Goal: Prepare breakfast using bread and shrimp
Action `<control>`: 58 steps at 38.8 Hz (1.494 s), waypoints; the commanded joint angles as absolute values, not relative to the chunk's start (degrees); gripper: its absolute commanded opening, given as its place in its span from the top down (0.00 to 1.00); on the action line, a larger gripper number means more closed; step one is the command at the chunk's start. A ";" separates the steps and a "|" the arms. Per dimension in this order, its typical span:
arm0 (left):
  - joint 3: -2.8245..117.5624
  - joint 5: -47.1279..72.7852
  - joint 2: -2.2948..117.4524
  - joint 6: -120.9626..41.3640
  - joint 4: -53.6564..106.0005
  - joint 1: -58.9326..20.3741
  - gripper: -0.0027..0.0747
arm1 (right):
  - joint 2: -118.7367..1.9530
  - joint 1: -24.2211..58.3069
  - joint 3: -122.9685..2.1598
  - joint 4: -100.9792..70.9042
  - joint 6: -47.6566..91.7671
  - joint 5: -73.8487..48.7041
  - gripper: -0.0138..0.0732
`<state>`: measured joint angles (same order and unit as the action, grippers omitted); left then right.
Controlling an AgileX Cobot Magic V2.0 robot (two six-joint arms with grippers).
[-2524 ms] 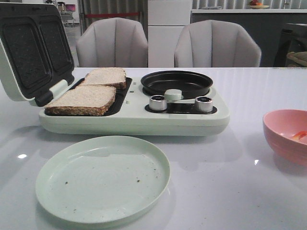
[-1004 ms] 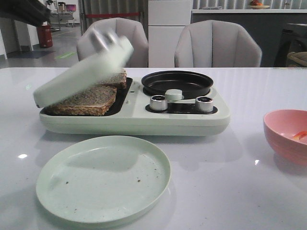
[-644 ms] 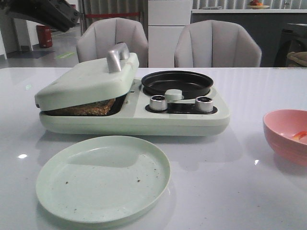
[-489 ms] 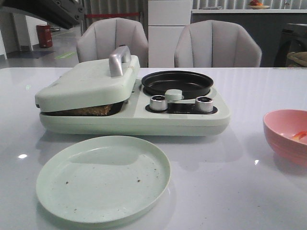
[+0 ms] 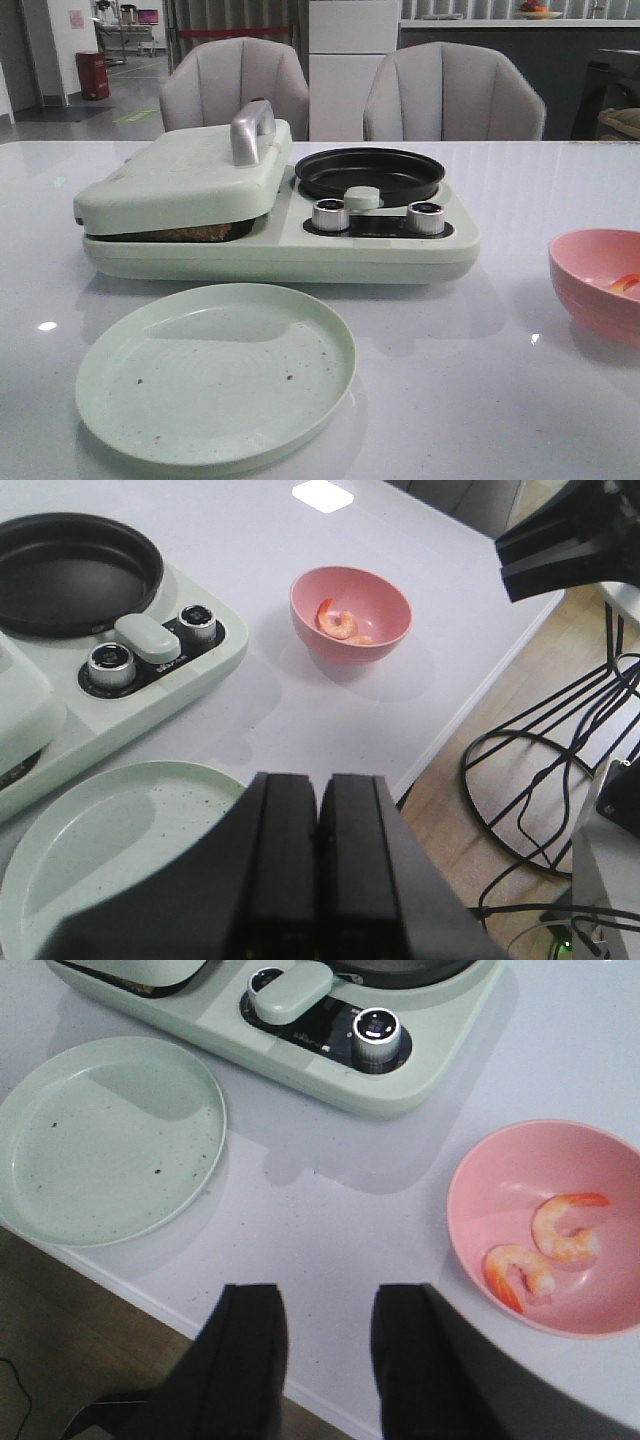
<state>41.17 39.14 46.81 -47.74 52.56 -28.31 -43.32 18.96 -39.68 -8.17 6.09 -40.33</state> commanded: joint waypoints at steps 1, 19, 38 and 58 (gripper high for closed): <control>40.77 36.48 42.07 -47.86 54.91 -28.66 0.84 | -43.28 18.69 -41.64 -7.41 5.97 -32.66 0.44; 39.91 36.48 38.04 -47.86 54.39 -28.66 0.84 | -44.28 18.74 -41.64 -7.88 5.97 -29.62 0.44; 39.91 36.58 38.04 -47.86 54.39 -28.66 0.84 | -45.39 18.74 -41.64 -7.69 5.97 -28.51 0.20; 39.91 36.58 38.04 -47.86 54.39 -28.66 0.84 | -63.80 0.09 -52.69 -3.81 5.97 -40.83 0.12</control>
<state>38.38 39.10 38.14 -47.74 51.97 -28.25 -61.21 4.12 -48.58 -5.29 6.09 -41.52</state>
